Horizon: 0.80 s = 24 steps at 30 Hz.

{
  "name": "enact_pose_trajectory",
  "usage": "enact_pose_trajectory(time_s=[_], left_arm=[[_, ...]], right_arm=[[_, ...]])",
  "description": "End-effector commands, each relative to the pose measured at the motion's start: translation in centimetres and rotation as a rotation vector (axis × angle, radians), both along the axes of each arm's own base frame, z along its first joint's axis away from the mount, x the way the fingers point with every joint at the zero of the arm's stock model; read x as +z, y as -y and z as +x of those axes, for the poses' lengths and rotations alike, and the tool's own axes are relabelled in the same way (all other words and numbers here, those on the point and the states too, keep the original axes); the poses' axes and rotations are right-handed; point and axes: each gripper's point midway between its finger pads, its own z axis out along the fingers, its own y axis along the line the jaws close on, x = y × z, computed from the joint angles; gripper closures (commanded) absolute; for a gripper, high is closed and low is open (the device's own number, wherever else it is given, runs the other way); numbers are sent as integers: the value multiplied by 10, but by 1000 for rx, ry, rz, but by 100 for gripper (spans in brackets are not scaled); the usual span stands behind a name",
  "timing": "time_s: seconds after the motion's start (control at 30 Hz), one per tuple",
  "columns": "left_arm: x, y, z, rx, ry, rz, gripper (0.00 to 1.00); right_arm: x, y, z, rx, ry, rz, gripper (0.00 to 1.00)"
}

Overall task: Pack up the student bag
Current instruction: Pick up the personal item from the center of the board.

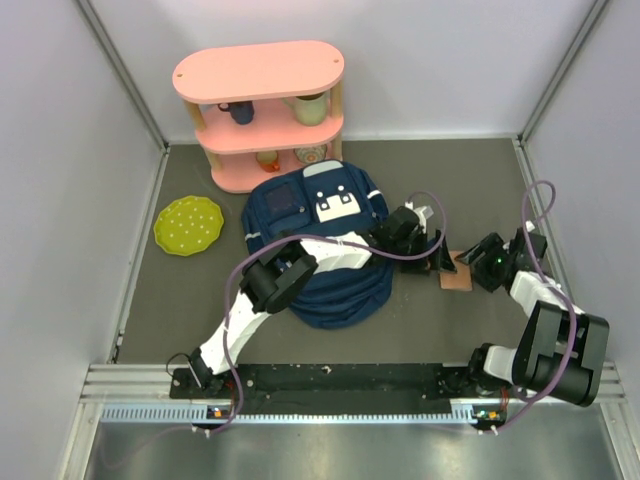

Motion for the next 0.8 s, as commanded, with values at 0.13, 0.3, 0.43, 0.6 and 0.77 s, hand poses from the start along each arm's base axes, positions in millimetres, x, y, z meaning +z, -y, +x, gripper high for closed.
enact_pose_trajectory(time_s=[0.13,0.3,0.43,0.6,0.77], left_arm=[[-21,10,-2,-8,-44,2,3],[-22,9,-3,-13,-45,6,7],[-21,10,-4,-21,-47,2,9],[-19,11,-5,-32,-50,-5,12],[-19,9,-4,-28,-49,7,13]], right_arm=[[-10,-22,-18,66,-11,91,45],[-7,-28,-19,79,17,123,55],[-2,-36,-17,109,52,157,55],[4,-45,-16,146,97,198,55],[7,-43,-15,147,122,172,66]])
